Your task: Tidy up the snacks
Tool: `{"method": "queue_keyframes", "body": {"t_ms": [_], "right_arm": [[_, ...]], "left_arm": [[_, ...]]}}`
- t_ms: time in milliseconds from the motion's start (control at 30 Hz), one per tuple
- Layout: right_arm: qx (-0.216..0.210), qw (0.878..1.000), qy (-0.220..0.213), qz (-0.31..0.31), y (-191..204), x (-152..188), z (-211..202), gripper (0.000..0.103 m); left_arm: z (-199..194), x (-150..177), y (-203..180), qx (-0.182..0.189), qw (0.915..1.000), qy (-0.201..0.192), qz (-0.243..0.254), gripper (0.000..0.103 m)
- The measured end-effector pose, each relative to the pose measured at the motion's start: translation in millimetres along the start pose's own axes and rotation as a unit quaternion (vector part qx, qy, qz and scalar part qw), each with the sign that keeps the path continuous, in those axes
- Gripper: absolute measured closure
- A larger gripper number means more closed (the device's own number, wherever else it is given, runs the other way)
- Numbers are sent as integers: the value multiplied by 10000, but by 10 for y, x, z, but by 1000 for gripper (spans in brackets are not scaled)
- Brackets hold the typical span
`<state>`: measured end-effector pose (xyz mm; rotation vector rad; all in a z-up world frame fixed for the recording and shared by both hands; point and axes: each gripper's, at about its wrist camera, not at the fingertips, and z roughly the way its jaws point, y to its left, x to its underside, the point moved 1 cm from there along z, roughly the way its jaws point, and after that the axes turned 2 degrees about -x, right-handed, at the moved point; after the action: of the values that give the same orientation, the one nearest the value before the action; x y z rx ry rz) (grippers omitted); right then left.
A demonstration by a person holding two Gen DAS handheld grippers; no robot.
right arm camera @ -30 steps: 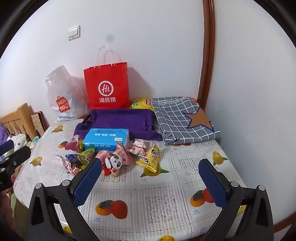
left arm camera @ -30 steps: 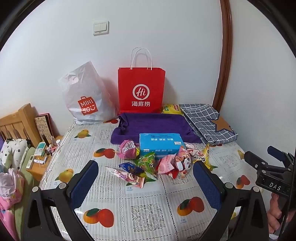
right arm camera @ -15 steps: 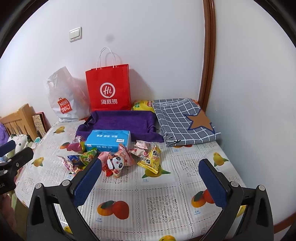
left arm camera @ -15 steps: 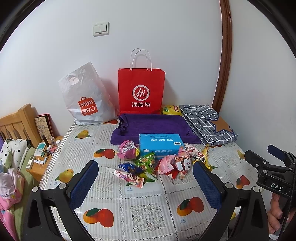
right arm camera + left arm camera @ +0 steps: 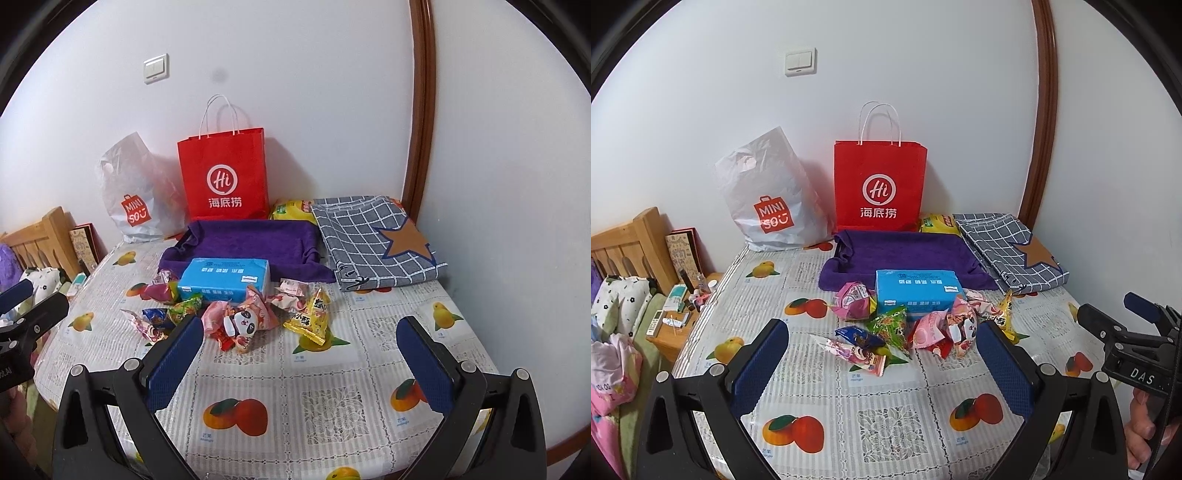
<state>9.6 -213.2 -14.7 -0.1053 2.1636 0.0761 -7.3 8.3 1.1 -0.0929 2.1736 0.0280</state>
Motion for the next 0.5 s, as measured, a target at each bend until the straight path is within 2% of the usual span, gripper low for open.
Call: {"method": "queue_keyframes", "body": {"t_ms": [333,500], "right_arm": [[-17,10000,-44,-11,23,12,-22,0],[-8,10000,-54,8,15,8,-47,0]], "left_arm": [[-8,12,22,50,9999,-77,-41,1],[-21,-3,-13,-52,9999,-115,78,1]]}}
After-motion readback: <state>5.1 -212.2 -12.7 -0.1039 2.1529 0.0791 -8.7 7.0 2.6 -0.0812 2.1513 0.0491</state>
